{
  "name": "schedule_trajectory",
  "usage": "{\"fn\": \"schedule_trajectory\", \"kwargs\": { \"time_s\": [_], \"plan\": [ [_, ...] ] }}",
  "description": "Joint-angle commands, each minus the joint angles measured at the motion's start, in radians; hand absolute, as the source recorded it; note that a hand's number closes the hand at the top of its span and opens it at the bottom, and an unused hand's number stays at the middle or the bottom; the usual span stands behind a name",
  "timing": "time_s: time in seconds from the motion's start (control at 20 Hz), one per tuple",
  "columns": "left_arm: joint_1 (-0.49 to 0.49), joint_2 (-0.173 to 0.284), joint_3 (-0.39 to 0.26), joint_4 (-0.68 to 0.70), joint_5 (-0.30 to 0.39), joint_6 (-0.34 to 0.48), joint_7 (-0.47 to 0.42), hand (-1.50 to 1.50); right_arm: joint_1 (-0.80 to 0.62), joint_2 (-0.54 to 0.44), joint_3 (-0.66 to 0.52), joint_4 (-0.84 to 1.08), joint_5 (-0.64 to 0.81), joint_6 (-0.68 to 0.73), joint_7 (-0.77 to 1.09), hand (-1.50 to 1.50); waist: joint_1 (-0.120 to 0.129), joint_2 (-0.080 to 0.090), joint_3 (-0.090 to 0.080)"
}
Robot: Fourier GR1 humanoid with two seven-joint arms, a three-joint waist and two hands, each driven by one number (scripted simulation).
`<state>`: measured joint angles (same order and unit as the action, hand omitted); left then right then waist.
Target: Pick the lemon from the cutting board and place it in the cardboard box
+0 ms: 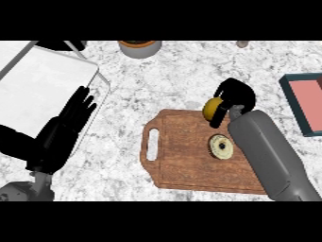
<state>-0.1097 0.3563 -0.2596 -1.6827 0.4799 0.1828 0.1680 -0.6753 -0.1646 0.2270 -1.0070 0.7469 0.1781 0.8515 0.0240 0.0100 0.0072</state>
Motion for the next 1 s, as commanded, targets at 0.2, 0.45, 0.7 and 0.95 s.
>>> {"fn": "schedule_trajectory", "kwargs": {
  "time_s": [0.2,0.45,0.7,0.95],
  "plan": [
    [0.003,0.098,0.100,0.066,-0.040,0.027,0.006,0.00,-0.147,-0.110,-0.096,0.232,0.022,-0.054,-0.115,1.50,0.026,0.005,-0.006],
    [0.035,0.079,0.092,0.067,-0.043,0.038,-0.025,0.00,-0.204,-0.110,-0.072,0.260,0.095,-0.138,-0.114,1.50,0.018,-0.002,-0.007],
    [0.027,0.105,0.114,0.089,-0.023,0.025,-0.007,0.00,-0.299,-0.120,-0.051,0.221,0.140,-0.147,-0.093,1.50,0.009,-0.006,-0.008],
    [0.074,0.128,0.130,0.086,-0.006,0.003,-0.038,0.00,-0.406,-0.166,-0.061,0.139,0.193,-0.175,-0.009,1.50,0.007,-0.013,-0.009]
  ]
}}
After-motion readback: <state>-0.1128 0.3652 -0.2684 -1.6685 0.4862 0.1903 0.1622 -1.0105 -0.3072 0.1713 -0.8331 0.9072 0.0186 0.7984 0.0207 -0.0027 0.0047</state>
